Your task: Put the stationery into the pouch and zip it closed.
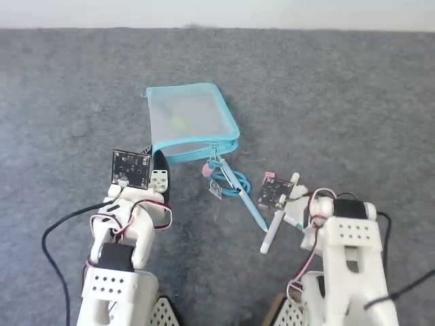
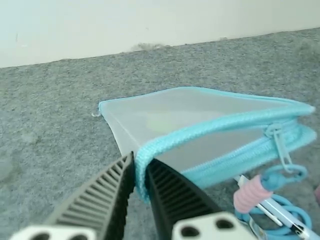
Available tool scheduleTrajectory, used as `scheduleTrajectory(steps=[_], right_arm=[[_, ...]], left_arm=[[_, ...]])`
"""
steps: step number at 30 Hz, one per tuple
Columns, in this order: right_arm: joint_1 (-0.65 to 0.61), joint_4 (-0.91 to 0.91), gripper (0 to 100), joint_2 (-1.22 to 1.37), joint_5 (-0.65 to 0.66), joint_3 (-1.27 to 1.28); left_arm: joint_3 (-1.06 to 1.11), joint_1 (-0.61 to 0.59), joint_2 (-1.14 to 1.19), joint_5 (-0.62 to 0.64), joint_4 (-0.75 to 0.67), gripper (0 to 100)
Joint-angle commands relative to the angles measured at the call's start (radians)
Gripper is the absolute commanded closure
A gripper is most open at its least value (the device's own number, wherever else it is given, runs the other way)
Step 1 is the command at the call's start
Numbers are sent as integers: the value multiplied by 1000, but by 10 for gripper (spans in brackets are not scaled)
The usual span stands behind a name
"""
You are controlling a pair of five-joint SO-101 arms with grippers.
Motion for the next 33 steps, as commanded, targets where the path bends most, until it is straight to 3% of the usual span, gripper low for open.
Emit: scheduleTrajectory(steps=[1,4,7,12,23,33], right_arm=[[27,-107,757,140,14,-8],[36,-140,757,251,-14,-48],[35,-140,770,354,-124,-133],[35,-139,997,466,-290,-247],[62,-104,992,501,-766,-505],[-7,-113,992,806,-962,-747]], left_arm=[[-16,-6,-14,-8,-29,989],[-18,-5,-20,-8,-12,989],[-18,-5,-20,-8,-11,989],[-18,-6,-20,-8,-11,989],[-18,-6,-20,-8,-11,989],[-18,-6,-20,-8,-11,989]])
